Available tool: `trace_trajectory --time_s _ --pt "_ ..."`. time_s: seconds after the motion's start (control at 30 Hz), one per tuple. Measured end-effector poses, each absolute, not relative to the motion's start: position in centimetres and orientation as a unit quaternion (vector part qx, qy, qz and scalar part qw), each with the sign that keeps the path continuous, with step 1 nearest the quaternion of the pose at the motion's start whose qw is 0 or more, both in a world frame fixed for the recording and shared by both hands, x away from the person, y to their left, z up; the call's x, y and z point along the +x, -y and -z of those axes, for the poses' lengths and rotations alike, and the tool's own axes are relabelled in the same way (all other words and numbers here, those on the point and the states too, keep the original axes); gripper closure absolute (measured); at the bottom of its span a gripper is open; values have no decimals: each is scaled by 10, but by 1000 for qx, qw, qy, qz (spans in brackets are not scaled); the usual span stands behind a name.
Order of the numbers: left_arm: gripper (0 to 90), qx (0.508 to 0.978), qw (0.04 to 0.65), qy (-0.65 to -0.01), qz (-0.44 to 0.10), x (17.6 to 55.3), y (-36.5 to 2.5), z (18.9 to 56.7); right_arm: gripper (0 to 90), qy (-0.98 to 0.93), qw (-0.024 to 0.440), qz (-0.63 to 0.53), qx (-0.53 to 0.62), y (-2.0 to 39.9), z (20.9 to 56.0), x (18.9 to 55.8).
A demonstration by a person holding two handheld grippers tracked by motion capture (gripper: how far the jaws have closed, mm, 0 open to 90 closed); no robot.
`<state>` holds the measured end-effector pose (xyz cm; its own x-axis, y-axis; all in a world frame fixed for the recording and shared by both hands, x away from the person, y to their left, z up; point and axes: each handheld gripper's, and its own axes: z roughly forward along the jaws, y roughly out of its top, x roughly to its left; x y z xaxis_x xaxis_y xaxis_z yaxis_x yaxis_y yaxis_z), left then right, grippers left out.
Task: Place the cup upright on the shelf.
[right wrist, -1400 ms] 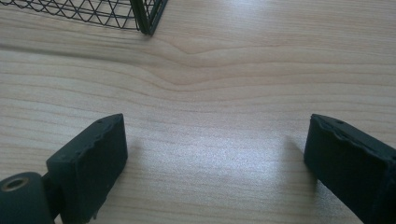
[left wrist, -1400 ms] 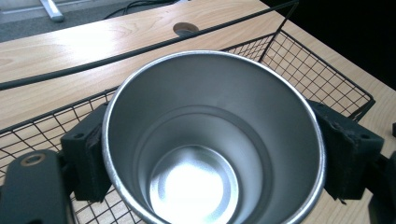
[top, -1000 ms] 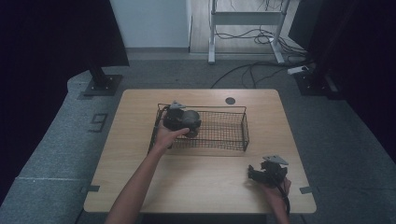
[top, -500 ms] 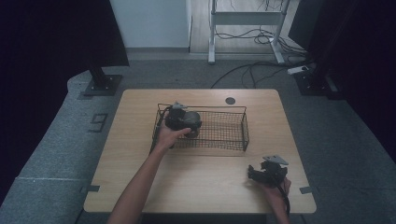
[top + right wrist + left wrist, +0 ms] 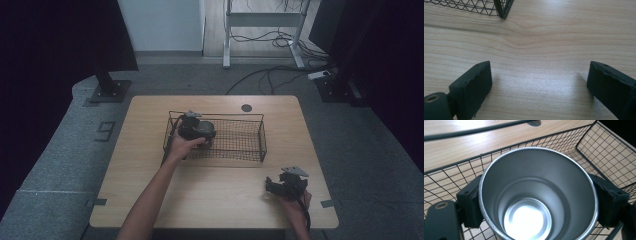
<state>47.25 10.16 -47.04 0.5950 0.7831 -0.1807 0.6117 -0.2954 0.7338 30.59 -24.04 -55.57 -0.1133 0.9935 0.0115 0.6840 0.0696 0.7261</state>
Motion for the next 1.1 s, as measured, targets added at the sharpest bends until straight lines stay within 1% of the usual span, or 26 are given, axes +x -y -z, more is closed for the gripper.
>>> trace_trajectory --time_s 0.5,1.1 --pt "144 802 376 -455 -92 479 -98 482 60 -684 259 -298 613 240 556 306" --pt "135 805 358 -466 -82 482 -97 483 60 -684 259 -298 613 240 556 306"
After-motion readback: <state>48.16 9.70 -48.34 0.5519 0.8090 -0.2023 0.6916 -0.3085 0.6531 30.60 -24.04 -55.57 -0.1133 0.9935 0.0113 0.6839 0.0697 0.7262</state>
